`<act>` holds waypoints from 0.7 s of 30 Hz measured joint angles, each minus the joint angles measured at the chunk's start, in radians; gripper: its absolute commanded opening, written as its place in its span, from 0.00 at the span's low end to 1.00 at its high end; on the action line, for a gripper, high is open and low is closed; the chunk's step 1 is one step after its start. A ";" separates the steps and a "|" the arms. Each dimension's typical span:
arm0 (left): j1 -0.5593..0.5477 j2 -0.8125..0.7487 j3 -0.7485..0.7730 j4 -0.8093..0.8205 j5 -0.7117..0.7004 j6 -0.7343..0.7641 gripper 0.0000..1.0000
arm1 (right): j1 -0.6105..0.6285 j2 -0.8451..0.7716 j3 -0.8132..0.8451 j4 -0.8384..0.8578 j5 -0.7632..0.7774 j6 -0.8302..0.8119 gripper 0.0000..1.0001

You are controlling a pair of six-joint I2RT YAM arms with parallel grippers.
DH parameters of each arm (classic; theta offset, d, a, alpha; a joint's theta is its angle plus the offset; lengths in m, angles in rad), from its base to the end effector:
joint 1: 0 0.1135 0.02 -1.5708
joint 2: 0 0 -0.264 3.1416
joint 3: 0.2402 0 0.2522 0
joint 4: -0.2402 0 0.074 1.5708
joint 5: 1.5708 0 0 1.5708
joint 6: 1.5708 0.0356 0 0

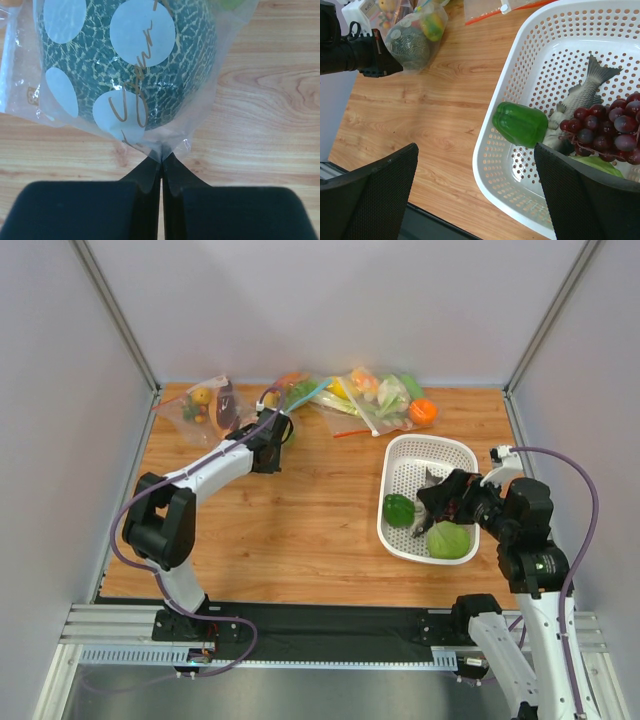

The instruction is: Open the zip-top bag and remove the fake food

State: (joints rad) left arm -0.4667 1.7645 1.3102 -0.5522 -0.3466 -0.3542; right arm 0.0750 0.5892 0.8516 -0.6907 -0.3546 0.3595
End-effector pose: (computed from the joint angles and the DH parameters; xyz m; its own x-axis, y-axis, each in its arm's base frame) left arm 0.3401 -0.1578 0.2282 -0.7983 0.0369 -0.6012 -0.0170 0.9963 0.0837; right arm 0.1179 0.0213 0.3371 -0.5232 0.2915 -0.8008 -0.2149 0.8642 0.4550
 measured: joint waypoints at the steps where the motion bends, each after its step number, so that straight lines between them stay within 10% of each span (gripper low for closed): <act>1: 0.000 -0.003 -0.010 0.006 0.001 0.004 0.00 | 0.000 0.000 -0.004 -0.001 -0.002 0.001 1.00; 21: -0.058 -0.626 -0.529 0.011 0.198 0.019 0.00 | 0.158 0.096 -0.015 0.061 0.035 0.043 0.95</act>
State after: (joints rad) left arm -0.5251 1.1389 0.7807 -0.5415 -0.1482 -0.3351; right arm 0.2333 0.6853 0.8368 -0.6296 -0.3199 0.4026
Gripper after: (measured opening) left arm 0.006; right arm 0.953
